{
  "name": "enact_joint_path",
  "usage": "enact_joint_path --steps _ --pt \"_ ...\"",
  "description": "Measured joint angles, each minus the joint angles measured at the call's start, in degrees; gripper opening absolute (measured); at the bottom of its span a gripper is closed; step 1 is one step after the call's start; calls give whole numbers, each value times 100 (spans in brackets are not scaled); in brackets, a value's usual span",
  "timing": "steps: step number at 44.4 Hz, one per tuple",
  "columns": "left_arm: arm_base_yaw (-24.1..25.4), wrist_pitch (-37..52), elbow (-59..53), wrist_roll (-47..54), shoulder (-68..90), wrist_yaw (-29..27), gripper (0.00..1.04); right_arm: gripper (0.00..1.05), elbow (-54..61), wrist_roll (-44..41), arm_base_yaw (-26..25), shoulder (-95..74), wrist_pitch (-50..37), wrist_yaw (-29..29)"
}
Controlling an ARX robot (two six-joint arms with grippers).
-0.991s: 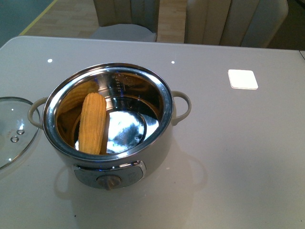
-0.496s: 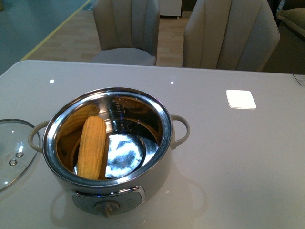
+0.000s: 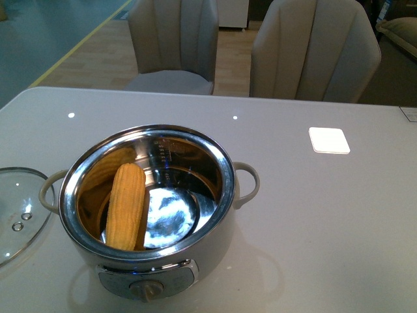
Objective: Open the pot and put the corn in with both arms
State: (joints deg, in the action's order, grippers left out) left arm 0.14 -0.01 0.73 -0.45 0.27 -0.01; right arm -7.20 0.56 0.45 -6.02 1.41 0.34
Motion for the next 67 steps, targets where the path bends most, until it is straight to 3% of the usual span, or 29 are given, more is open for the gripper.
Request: enact_joint_path --steps 2,43,67 --pt "0 0 0 0 0 0 98 2 85 -15 -9 42 -20 -24" --pt "0 0 0 0 0 0 98 3 553 -35 -24 570 -131 -22" --pt "0 0 0 0 0 0 98 97 553 -35 -24 570 -131 -22"
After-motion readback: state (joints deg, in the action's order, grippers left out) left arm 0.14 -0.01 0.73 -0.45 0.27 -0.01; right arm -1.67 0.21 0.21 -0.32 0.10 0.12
